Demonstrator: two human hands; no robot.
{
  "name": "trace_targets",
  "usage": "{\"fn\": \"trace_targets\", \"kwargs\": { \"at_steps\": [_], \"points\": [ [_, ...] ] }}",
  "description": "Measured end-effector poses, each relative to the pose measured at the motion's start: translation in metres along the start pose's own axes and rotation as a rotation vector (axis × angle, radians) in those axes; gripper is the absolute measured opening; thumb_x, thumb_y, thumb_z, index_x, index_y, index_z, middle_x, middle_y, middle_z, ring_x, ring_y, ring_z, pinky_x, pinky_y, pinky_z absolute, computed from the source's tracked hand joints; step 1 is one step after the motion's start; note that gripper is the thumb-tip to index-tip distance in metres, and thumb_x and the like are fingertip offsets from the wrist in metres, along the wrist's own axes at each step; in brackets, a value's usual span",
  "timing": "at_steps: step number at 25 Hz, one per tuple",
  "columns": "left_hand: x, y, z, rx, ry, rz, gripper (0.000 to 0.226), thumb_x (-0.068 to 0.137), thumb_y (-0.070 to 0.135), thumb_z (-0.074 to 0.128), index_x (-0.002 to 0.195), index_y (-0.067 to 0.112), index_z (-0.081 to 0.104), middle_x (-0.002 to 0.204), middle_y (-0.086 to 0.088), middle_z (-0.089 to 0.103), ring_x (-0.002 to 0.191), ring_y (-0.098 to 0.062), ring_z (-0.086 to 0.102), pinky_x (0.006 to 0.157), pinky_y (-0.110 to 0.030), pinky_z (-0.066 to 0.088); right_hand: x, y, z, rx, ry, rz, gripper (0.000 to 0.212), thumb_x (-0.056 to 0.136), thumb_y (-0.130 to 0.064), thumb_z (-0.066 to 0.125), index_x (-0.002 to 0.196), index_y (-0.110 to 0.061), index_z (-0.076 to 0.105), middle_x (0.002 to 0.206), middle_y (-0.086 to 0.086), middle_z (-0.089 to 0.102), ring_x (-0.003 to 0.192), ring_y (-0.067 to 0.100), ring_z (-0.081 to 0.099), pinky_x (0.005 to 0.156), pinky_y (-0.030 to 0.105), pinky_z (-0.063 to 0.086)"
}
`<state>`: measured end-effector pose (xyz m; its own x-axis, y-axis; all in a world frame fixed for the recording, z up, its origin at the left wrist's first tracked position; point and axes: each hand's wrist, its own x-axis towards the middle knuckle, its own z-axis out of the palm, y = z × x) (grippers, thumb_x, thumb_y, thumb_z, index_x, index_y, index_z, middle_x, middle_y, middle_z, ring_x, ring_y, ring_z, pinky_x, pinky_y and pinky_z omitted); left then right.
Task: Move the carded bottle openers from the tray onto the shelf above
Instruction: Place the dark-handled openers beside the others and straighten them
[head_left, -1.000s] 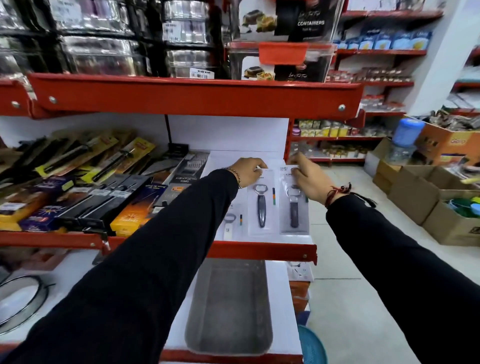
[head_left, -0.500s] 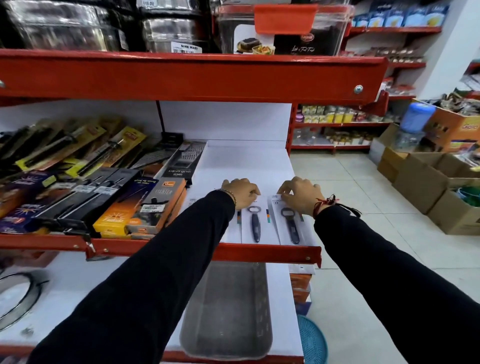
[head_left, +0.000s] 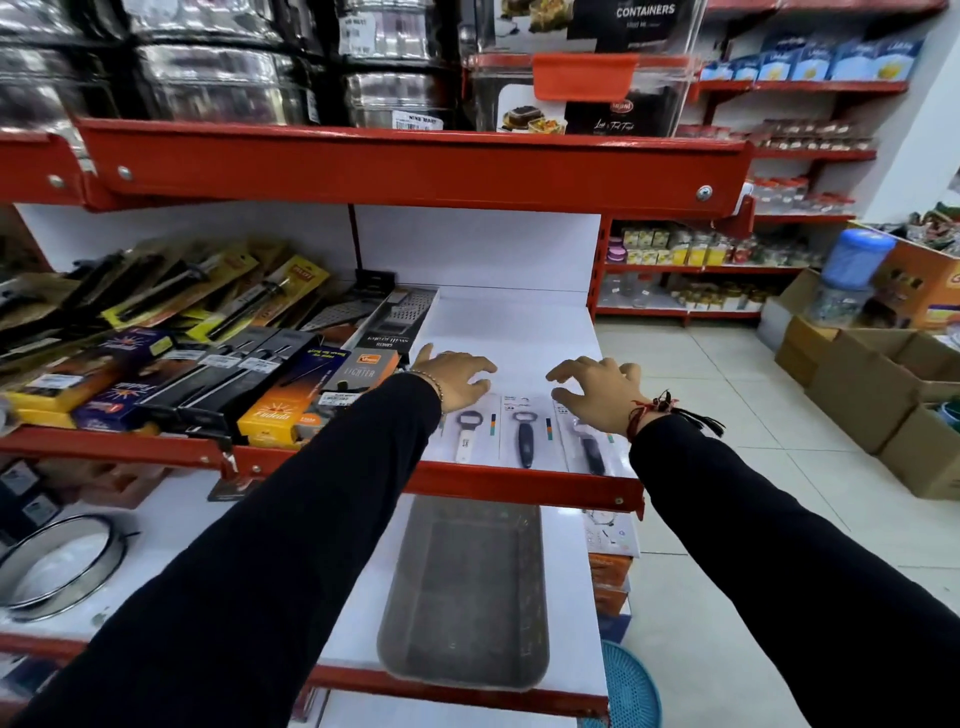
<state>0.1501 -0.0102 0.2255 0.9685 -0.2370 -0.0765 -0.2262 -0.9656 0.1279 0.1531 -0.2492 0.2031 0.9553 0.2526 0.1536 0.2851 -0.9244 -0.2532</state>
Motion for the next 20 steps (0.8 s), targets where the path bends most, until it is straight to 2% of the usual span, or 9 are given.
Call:
{"fn": "trace_targets", "kwargs": {
  "at_steps": [2,5,8,10,12,14,17,20],
  "points": [
    [-0.012,-0.016,-0.010,0.082,-0.057,-0.052,0.046,0.100,0.042,0.037,0.145,0.037,0.041,0.156,-0.003,0.042,0.151,-0.020,0.028,0.121,-0.056,-0.016,-0.001,-0.015,0.000,0.017,-0.085,-0.035,0.037,0.093,-0.052,0.048,0.128,-0.042,0.056,0.135,-0.013,0.058,0.130,0.024,0.047,0.111,0.049,0.017],
    [-0.026,-0.034,-0.024,0.177,-0.189,-0.142,0.051,0.092,0.041,0.046,0.143,0.042,0.043,0.162,-0.005,0.033,0.156,-0.015,0.010,0.115,-0.061,-0.027,0.001,-0.040,0.003,0.014,-0.179,-0.074,0.047,0.087,-0.062,0.052,0.131,-0.045,0.054,0.144,-0.014,0.054,0.136,0.022,0.045,0.114,0.053,0.010],
    [-0.035,-0.048,-0.032,0.304,-0.300,-0.156,0.068,0.081,0.062,0.052,0.145,0.045,0.040,0.164,0.003,0.029,0.157,-0.017,0.006,0.109,-0.065,-0.031,0.006,-0.063,0.009,0.013,-0.294,-0.091,0.067,0.078,-0.074,0.057,0.138,-0.046,0.048,0.151,-0.012,0.049,0.142,0.023,0.041,0.117,0.057,0.001],
    [-0.037,-0.052,-0.034,0.294,-0.371,-0.143,0.086,0.069,0.070,0.063,0.147,0.044,0.038,0.164,0.007,0.029,0.156,-0.019,0.012,0.114,-0.062,-0.022,0.008,-0.070,0.012,-0.006,-0.361,-0.078,0.083,0.067,-0.084,0.057,0.140,-0.046,0.045,0.154,-0.012,0.045,0.145,0.023,0.036,0.117,0.059,-0.005],
    [-0.037,-0.053,-0.034,0.239,-0.413,-0.108,0.099,0.062,0.073,0.072,0.149,0.041,0.038,0.163,0.008,0.030,0.153,-0.020,0.022,0.125,-0.054,0.001,0.009,-0.074,0.015,-0.048,-0.419,-0.068,0.096,0.058,-0.090,0.057,0.142,-0.046,0.043,0.156,-0.011,0.041,0.148,0.022,0.033,0.117,0.059,-0.008],
    [-0.038,-0.050,-0.033,0.253,-0.397,-0.063,0.103,0.061,0.072,0.076,0.149,0.036,0.038,0.160,0.007,0.035,0.150,-0.020,0.028,0.125,-0.049,0.013,0.010,-0.075,0.017,-0.063,-0.441,-0.067,0.100,0.055,-0.091,0.058,0.142,-0.046,0.042,0.158,-0.011,0.039,0.148,0.022,0.032,0.117,0.059,-0.009],
    [-0.038,-0.049,-0.031,0.261,-0.336,-0.038,0.100,0.063,0.066,0.079,0.148,0.031,0.040,0.156,0.004,0.041,0.146,-0.020,0.035,0.124,-0.048,0.020,0.011,-0.077,0.016,-0.054,-0.448,-0.062,0.098,0.056,-0.089,0.061,0.142,-0.047,0.042,0.159,-0.011,0.038,0.148,0.021,0.031,0.117,0.059,-0.009],
    [-0.039,-0.050,-0.032,0.250,-0.343,-0.011,0.098,0.065,0.063,0.080,0.149,0.030,0.040,0.155,0.004,0.042,0.146,-0.021,0.036,0.124,-0.048,0.020,0.011,-0.081,0.013,-0.061,-0.471,-0.044,0.094,0.059,-0.084,0.065,0.142,-0.048,0.042,0.159,-0.010,0.037,0.149,0.022,0.030,0.117,0.058,-0.009]
  ]
}}
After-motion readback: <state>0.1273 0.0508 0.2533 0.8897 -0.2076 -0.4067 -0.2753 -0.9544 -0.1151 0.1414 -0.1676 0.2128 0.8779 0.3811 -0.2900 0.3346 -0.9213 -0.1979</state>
